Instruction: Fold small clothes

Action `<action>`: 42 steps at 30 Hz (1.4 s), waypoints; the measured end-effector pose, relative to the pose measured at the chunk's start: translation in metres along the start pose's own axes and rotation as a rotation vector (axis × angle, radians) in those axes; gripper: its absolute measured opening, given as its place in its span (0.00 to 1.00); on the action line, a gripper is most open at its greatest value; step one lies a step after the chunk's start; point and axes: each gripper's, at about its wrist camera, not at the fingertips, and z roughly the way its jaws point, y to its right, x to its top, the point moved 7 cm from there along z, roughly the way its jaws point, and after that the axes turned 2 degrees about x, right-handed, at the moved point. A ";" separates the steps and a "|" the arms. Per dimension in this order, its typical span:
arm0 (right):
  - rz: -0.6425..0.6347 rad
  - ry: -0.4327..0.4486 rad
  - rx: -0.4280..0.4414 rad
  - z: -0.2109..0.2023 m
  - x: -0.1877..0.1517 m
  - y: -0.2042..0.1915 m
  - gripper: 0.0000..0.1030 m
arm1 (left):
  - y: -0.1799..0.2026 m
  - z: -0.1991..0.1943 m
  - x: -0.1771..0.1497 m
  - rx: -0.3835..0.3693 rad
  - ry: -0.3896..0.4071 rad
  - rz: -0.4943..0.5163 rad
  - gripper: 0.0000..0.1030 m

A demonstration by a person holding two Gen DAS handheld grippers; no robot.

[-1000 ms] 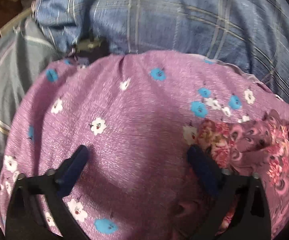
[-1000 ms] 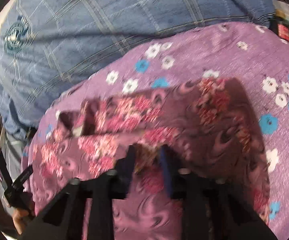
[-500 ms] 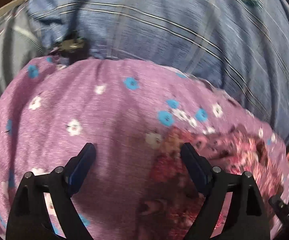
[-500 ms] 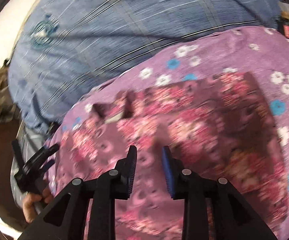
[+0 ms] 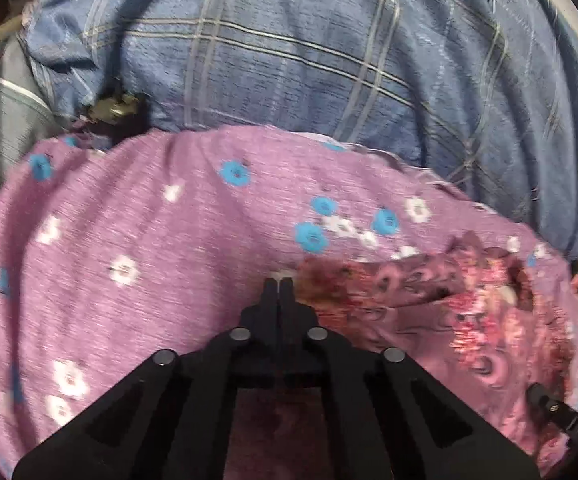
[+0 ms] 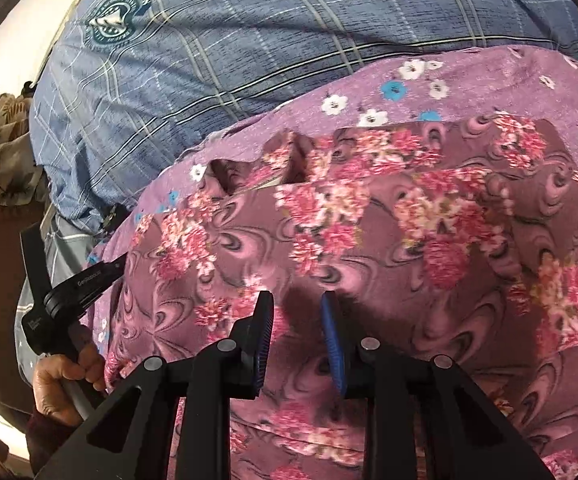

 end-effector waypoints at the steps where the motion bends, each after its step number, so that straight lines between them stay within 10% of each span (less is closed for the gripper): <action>1: 0.002 -0.009 0.004 0.000 0.000 0.003 0.24 | -0.003 0.000 0.000 0.020 -0.001 0.006 0.00; 6: 0.008 -0.021 -0.027 -0.029 -0.005 0.012 0.28 | 0.000 -0.014 -0.003 -0.026 -0.027 0.023 0.01; 9: -0.006 -0.011 -0.017 -0.060 -0.017 0.016 0.46 | 0.008 -0.045 -0.017 -0.006 -0.011 0.116 0.53; 11: -0.010 0.012 -0.011 -0.085 -0.026 0.022 0.55 | 0.011 -0.074 -0.036 0.021 0.046 0.176 0.68; 21: 0.047 0.066 -0.015 -0.195 -0.105 0.082 0.65 | -0.059 -0.172 -0.163 0.049 0.005 0.232 0.70; 30: 0.167 -0.008 0.034 -0.216 -0.181 0.128 0.65 | -0.065 -0.198 -0.284 -0.095 -0.188 0.160 0.69; 35: 0.174 -0.033 0.005 -0.211 -0.204 0.139 0.65 | -0.066 -0.206 -0.295 -0.120 -0.170 0.153 0.44; 42: 0.122 -0.075 -0.014 -0.198 -0.220 0.134 0.65 | -0.070 -0.198 -0.309 -0.102 -0.178 0.175 0.60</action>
